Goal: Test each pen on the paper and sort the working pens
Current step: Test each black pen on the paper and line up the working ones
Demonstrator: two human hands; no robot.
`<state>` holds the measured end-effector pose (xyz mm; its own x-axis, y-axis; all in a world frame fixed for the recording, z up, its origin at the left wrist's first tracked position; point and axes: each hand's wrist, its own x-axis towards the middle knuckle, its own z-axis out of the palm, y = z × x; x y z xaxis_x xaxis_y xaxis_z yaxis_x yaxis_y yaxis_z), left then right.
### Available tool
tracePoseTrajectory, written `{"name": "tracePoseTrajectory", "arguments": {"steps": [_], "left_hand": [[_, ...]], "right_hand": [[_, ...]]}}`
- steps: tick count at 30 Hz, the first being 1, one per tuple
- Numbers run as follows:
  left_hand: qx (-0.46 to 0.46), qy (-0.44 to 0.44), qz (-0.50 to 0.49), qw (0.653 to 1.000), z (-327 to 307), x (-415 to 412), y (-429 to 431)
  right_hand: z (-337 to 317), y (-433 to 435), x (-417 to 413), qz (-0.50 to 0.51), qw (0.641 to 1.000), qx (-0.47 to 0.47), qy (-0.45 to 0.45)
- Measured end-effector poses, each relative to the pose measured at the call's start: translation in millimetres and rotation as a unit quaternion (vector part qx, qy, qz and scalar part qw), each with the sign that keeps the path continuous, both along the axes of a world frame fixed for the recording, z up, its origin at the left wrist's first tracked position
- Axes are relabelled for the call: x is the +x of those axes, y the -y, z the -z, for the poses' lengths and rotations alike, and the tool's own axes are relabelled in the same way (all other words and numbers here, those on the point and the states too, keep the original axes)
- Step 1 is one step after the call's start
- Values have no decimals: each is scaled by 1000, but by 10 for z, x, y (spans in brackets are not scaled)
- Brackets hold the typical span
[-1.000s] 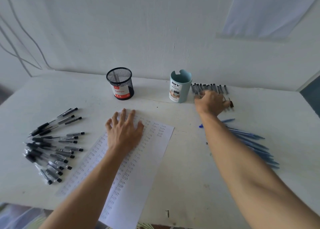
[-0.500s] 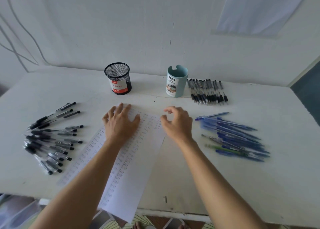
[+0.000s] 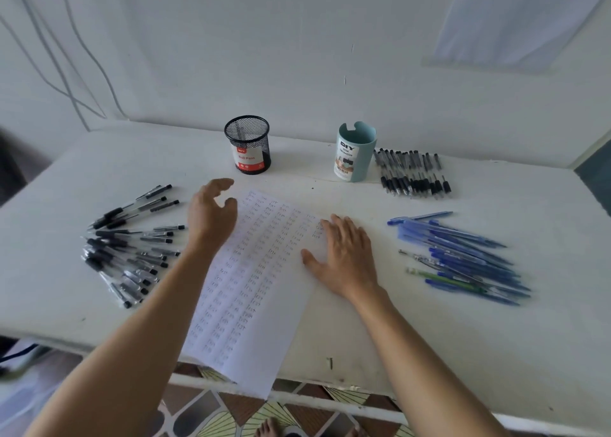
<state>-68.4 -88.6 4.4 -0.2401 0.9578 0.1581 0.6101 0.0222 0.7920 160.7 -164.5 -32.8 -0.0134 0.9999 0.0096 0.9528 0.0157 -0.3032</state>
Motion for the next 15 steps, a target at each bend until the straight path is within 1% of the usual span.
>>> {"name": "tracePoseTrajectory", "arguments": {"steps": [2,4,6,10,12,15], "left_hand": [[-9,-151,-11,988,-35,-174,51],[-49,-289,-24,956,-22,-331,137],[-93,-358,-50,928,10,-448,215],[-159,-396,-84,900,126,-598,327],[-140,-403,-95,899,213,-669,349],[-52,-376,-91,921,257,-687,368]], "right_hand": [[6,-1,6,1,1000,4,2],[21,-1,4,-1,1000,8,-1],[26,4,-3,2,1000,18,-5],[37,14,-11,8,1000,18,-7],[38,16,-4,7,1000,17,-8],[41,9,11,4,1000,13,-11]]}}
